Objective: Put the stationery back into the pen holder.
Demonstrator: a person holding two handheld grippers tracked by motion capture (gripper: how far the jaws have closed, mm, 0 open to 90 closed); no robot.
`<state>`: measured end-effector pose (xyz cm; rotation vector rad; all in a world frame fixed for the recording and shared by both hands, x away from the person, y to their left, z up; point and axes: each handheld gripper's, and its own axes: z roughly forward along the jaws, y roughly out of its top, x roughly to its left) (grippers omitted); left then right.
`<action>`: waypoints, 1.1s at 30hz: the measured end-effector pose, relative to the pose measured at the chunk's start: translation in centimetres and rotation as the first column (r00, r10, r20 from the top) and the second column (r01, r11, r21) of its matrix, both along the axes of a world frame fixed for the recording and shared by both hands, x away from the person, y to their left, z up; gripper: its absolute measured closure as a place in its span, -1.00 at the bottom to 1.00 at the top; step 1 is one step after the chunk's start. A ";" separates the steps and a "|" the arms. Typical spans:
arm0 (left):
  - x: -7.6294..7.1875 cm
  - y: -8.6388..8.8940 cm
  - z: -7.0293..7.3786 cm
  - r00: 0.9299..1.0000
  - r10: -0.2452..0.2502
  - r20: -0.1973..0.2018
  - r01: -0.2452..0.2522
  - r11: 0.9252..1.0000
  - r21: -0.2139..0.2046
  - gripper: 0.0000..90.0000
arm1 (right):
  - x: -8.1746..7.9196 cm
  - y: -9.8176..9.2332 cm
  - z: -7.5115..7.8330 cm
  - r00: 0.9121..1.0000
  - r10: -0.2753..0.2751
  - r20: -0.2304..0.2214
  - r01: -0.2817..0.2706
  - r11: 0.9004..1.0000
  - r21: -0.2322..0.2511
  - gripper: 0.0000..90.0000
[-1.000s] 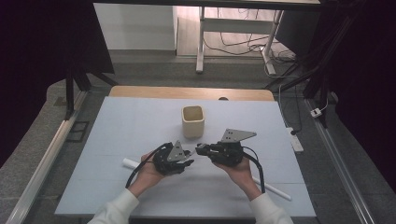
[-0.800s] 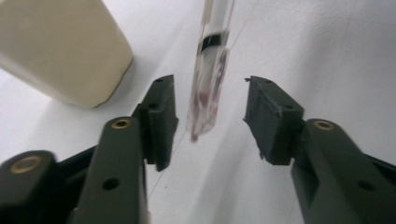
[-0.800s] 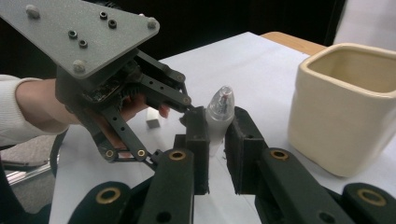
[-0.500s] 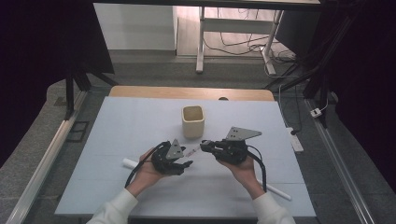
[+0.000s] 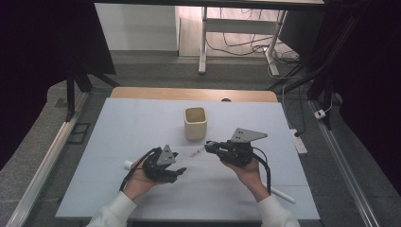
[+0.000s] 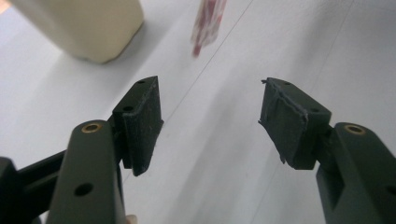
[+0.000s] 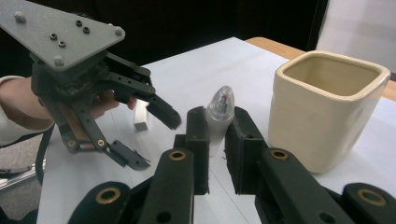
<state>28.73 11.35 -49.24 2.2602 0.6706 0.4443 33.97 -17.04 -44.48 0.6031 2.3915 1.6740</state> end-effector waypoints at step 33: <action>-3.6 9.0 -0.3 0.986 0.164 -0.032 -0.166 0.978 -0.126 -0.20 | 1.0 -0.3 3.2 0.995 -0.087 0.039 0.087 0.996 -0.008 0.76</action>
